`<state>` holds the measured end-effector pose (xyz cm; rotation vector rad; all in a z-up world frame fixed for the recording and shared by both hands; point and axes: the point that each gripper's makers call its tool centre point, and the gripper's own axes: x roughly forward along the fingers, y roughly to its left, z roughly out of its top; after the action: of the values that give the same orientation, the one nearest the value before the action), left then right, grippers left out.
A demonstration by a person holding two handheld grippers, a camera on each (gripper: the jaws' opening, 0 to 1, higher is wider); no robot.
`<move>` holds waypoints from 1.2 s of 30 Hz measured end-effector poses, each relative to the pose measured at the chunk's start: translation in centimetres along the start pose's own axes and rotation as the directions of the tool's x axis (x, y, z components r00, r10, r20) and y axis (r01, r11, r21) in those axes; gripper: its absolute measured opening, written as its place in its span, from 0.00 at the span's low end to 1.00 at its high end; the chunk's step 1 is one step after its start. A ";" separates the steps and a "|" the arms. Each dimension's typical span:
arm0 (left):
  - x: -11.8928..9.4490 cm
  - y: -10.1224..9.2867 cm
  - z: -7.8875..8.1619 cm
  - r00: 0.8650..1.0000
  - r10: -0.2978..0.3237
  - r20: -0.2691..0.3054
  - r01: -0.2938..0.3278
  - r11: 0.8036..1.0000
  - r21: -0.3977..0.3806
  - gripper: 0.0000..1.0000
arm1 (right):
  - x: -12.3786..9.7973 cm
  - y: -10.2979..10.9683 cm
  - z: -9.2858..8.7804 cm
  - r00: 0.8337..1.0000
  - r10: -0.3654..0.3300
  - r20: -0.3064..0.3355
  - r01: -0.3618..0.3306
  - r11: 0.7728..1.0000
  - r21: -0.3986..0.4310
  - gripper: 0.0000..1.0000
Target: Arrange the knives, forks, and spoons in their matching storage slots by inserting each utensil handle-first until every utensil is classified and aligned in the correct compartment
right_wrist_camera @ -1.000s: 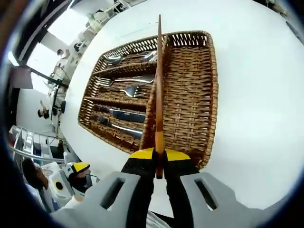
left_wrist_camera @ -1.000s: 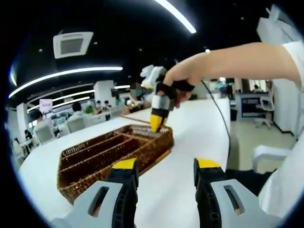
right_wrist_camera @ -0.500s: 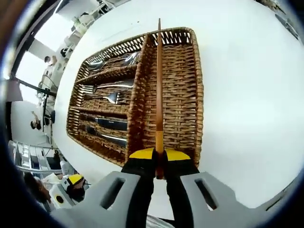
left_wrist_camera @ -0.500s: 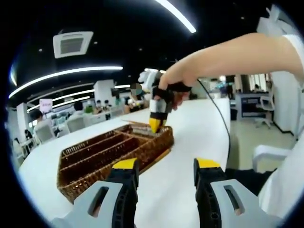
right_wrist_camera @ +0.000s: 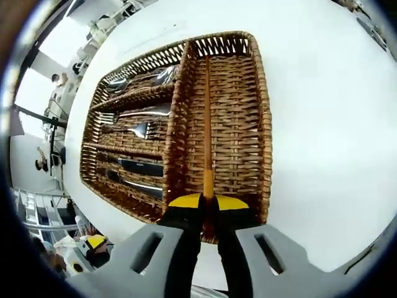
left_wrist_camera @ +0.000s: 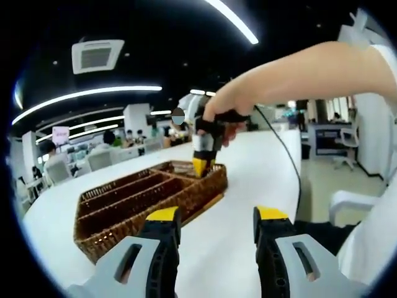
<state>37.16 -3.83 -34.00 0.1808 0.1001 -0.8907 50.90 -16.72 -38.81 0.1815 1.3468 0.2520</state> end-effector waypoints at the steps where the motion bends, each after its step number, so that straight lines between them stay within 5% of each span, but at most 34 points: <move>1: 0.0 0.0 -0.1 1.000 0.000 -0.001 0.000 1.000 0.000 0.46 | 0.2 -0.1 -0.1 1.000 -0.001 -0.007 0.001 1.000 0.007 0.06; 18: -0.2 0.2 -0.3 1.000 0.001 -0.007 -0.001 1.000 -0.003 0.46 | 0.6 -1.0 0.0 0.999 0.001 0.035 -0.003 0.997 0.072 0.06; 36: -0.3 0.4 -0.3 1.000 0.001 -0.009 -0.001 1.000 -0.003 0.46 | 1.3 -0.9 -0.4 1.000 0.016 0.012 -0.017 0.994 0.106 0.06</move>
<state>37.31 -3.30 -34.17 0.1818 0.1093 -0.8888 50.89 -17.17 -40.38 0.2834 1.3488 0.1930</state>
